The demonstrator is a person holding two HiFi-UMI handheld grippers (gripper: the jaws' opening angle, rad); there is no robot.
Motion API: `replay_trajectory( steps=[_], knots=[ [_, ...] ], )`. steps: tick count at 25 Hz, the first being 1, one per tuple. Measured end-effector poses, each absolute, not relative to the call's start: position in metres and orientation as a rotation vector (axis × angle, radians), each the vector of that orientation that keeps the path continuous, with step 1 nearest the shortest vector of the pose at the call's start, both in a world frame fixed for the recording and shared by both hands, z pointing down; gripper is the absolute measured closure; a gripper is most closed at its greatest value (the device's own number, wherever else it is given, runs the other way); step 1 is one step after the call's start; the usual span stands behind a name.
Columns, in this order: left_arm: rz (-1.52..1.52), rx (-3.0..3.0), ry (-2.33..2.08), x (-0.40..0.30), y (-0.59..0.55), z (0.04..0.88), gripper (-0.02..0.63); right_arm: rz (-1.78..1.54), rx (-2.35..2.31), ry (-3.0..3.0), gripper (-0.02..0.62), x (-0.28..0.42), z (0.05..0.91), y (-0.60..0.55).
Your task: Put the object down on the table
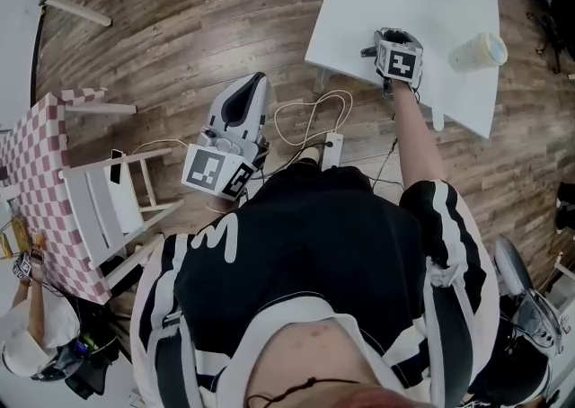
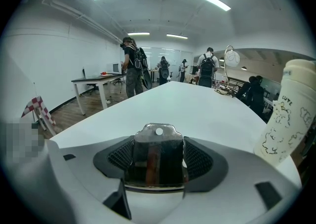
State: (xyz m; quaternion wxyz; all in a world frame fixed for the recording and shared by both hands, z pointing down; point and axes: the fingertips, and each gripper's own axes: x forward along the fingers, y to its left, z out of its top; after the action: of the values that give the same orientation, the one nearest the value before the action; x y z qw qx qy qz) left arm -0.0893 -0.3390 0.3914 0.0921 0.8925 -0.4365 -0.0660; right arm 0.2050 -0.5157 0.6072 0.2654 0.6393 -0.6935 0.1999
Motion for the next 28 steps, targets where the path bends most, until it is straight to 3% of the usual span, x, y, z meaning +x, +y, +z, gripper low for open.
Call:
replay_trajectory(
  steps=[15, 28],
  knots=[
    [-0.165, 2.683, -1.243, -0.081, -0.336, 0.393, 0.601, 0.361, 1.790, -1.939, 0.304, 0.196, 0.587, -0.500],
    [-0.182, 2.736, -1.142, -0.053, -0.340, 0.388, 0.601, 0.222, 1.957, -2.060, 0.305, 0.197, 0.509, -0.475]
  ],
)
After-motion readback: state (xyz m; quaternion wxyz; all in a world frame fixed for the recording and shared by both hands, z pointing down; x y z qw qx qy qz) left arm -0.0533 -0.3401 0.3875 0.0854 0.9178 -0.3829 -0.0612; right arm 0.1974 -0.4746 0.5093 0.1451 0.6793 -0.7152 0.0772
